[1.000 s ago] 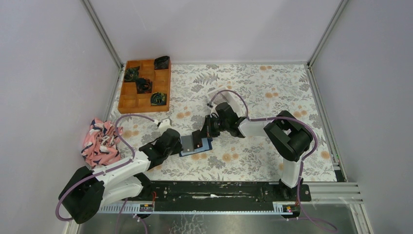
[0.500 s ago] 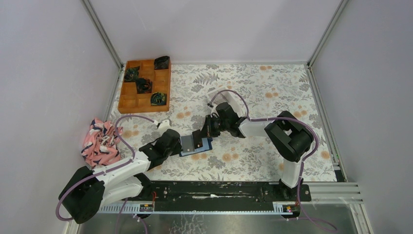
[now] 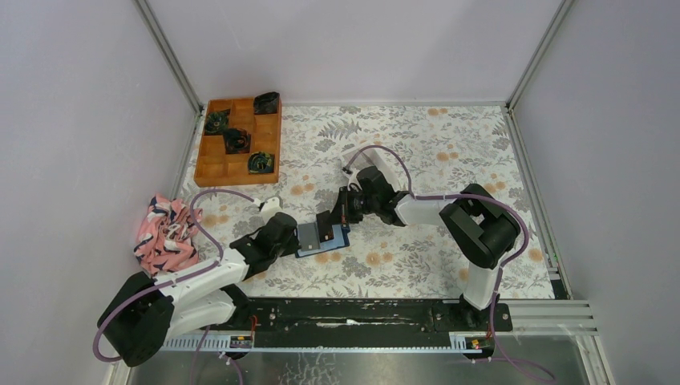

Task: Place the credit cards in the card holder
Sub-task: Insert the credit card into the card holder.

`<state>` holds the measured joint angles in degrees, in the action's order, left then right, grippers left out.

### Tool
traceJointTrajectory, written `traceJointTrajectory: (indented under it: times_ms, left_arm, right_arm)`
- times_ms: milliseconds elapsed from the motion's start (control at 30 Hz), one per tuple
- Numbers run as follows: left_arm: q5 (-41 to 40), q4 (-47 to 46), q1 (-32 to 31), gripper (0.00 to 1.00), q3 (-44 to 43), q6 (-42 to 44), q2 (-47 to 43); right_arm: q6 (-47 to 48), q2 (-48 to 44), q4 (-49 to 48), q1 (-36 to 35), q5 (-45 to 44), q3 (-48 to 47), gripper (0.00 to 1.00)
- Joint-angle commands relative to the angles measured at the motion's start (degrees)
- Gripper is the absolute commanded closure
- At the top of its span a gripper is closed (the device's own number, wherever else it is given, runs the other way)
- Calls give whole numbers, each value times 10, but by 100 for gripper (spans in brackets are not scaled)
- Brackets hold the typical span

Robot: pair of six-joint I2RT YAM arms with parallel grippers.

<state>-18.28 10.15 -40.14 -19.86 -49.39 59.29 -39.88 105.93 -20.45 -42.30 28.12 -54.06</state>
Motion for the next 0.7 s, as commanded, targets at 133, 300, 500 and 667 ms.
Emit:
traceJointTrajectory:
  times_ms: [133,300,500,667]
  left_arm:
    - [-14,0,-3,95,1,-3,6]
    - [-14,1,-3,95,0,-2,7]
    - [-15,0,-3,95,0,-2,9]
    - [-15,0,-3,95,1,-3,10]
  right_arm:
    - [-15,6,-41,4,20,2,100]
    - [-21,17,-50,3,22,4,100]
    - [-24,30,-58,3,22,6,100]
    - [-26,39,-65,3,22,9,100]
